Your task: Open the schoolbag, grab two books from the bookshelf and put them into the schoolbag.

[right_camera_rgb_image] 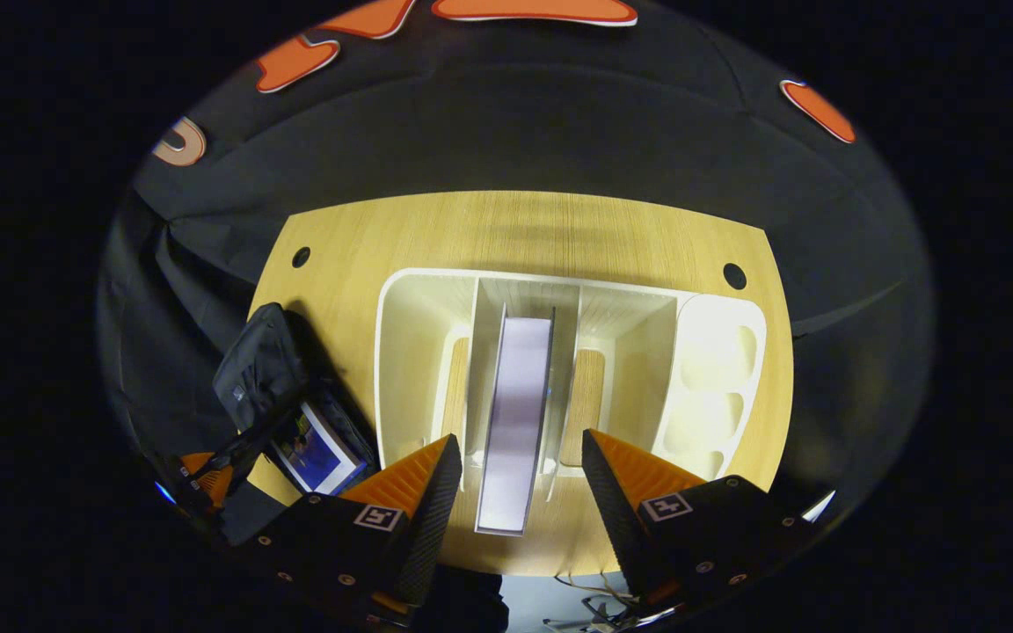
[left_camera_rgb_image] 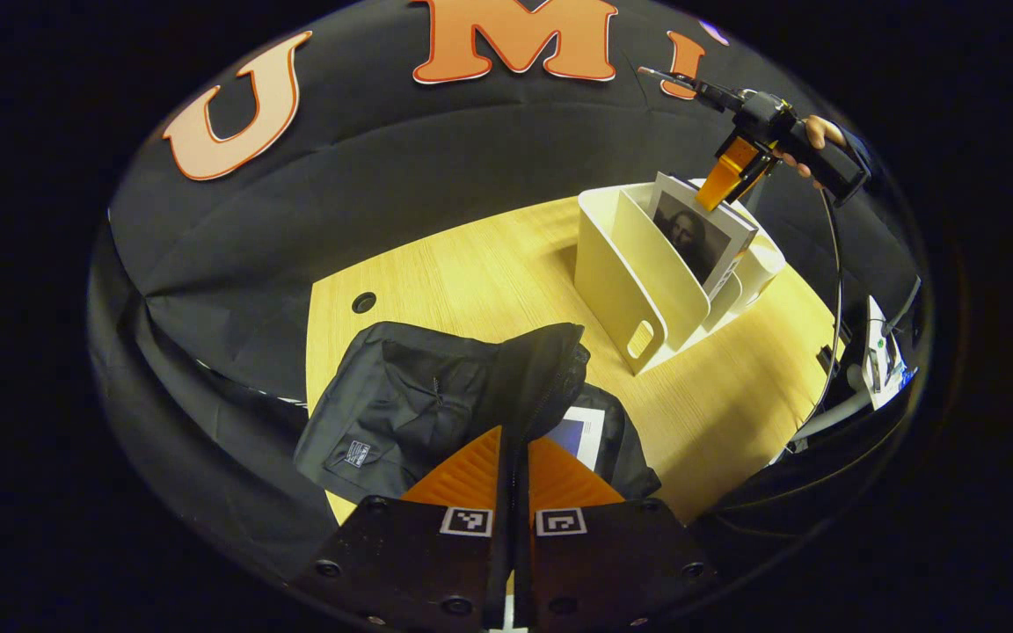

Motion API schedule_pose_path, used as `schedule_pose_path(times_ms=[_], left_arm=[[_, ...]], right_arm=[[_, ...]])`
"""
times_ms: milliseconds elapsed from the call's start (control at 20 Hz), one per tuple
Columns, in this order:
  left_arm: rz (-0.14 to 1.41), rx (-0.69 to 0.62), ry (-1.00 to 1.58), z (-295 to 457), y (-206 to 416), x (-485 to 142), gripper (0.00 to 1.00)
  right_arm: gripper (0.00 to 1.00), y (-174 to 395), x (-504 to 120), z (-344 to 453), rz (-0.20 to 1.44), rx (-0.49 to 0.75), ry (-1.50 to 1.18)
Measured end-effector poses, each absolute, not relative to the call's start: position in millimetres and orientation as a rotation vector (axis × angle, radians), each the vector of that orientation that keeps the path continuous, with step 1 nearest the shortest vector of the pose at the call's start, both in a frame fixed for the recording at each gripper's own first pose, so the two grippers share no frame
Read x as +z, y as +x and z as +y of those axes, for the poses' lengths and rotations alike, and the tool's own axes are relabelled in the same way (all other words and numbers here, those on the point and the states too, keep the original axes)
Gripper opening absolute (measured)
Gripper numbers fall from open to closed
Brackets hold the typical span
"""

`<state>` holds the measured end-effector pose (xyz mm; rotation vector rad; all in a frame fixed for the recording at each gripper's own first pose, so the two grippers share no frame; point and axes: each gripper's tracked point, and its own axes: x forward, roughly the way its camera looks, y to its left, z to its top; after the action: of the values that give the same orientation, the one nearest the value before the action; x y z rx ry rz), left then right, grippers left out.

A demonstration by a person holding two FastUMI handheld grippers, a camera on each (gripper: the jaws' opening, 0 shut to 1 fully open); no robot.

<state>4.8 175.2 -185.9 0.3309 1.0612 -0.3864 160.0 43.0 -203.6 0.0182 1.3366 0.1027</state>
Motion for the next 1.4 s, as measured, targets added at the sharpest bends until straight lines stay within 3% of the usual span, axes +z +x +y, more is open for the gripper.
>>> schedule_pose_path(times_ms=[200,500,550,950,1400], left_arm=[[1.069,-0.372,0.334,175,5,-186,0.04],[1.063,-0.386,0.35,174,2,-190,0.04],[1.061,-0.394,0.351,173,1,-190,0.04],[1.049,-0.441,0.334,175,0,-190,0.04],[1.02,-0.552,0.343,180,-4,-188,0.04]], right_arm=[[0.71,170,-219,42,1.357,0.082,0.0],[0.3,171,-227,40,1.377,0.036,0.067],[0.36,170,-226,40,1.378,0.025,0.075],[0.32,144,-195,34,1.329,-0.019,0.074],[0.32,75,-160,46,1.287,-0.089,0.067]])
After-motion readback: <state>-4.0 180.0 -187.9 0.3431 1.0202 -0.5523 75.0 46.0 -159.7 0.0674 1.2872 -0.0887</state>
